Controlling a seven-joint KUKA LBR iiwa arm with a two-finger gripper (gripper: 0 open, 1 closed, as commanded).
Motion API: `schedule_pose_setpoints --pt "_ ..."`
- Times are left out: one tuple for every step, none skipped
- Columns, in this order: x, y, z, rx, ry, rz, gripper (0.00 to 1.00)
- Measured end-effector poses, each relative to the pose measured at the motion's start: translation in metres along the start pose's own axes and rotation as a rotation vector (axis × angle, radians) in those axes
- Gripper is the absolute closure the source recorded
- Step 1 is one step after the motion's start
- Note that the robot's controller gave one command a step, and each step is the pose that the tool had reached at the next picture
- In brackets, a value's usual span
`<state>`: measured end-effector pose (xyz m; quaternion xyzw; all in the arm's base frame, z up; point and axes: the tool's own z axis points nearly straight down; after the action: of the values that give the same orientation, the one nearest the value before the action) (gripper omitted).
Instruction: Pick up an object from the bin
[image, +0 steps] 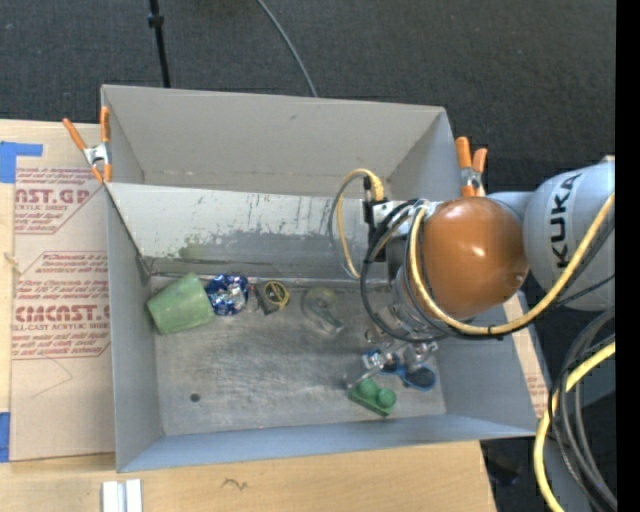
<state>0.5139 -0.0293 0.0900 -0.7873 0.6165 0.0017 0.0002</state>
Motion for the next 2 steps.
schedule_pose_setpoints --pt "0.000 0.000 0.000 0.000 -0.001 0.001 1.00" --pt "-0.013 -0.014 0.018 -0.009 0.006 -0.153 1.00"
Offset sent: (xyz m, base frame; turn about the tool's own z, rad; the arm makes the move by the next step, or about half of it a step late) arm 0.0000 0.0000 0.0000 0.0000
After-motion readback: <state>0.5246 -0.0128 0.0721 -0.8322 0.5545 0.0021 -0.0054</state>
